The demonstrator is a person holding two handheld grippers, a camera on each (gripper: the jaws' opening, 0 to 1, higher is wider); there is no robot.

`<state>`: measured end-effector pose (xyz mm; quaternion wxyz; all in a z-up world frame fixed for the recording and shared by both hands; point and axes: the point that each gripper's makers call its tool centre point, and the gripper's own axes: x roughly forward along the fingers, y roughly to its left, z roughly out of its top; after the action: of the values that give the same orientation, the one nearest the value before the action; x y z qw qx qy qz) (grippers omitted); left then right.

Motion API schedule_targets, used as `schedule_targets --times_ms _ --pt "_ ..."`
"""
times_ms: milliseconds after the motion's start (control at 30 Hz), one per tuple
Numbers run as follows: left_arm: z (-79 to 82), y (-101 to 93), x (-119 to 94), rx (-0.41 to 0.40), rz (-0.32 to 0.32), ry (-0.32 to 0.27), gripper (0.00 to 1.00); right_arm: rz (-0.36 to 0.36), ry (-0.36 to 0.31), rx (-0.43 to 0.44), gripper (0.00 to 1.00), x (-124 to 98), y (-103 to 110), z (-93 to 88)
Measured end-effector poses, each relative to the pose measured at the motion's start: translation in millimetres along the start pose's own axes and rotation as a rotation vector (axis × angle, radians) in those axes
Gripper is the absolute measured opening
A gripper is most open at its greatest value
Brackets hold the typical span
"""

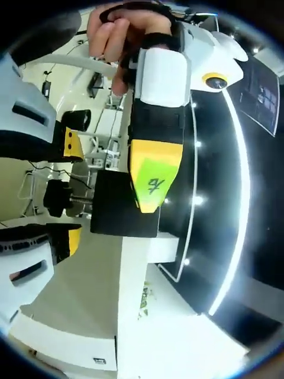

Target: Clamp the fixed fixture on the desktop, loosen the retaining clip, secure it to the edge of the desk, and tighten the retaining clip.

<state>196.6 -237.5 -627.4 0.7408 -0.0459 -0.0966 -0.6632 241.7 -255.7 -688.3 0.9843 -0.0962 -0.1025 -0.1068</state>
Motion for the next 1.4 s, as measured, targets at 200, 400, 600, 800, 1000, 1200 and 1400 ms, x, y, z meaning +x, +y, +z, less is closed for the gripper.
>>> schedule_targets --times_ms 200,400,600,800,1000,1200,1400 --pt "-0.3 -0.2 0.1 0.008 -0.001 0.0 0.03 0.004 0.057 -0.022 0.26 6.4 -3.0 -12.0" --pt "-0.7 -0.3 0.1 0.016 -0.002 0.003 0.03 0.094 0.029 -0.008 0.26 4.3 0.1 -10.5" --pt "-1.1 -0.5 -0.6 0.024 -0.002 0.01 0.03 0.284 -0.001 0.04 0.26 6.9 5.5 -10.5" --pt "-1.4 -0.6 -0.3 0.044 0.001 0.028 0.03 0.516 -0.01 0.065 0.26 10.3 13.5 -9.0" --pt "-1.4 -0.3 0.0 0.053 0.005 0.037 0.03 0.625 -0.004 0.052 0.26 14.7 10.2 -11.8" --pt "-2.0 -1.2 1.1 0.06 0.003 0.042 0.03 0.667 -0.001 0.021 0.26 14.9 19.2 -11.0" --pt "-2.0 -1.1 1.5 0.063 0.003 0.043 0.03 0.468 0.004 0.117 0.4 11.9 2.4 -11.6"
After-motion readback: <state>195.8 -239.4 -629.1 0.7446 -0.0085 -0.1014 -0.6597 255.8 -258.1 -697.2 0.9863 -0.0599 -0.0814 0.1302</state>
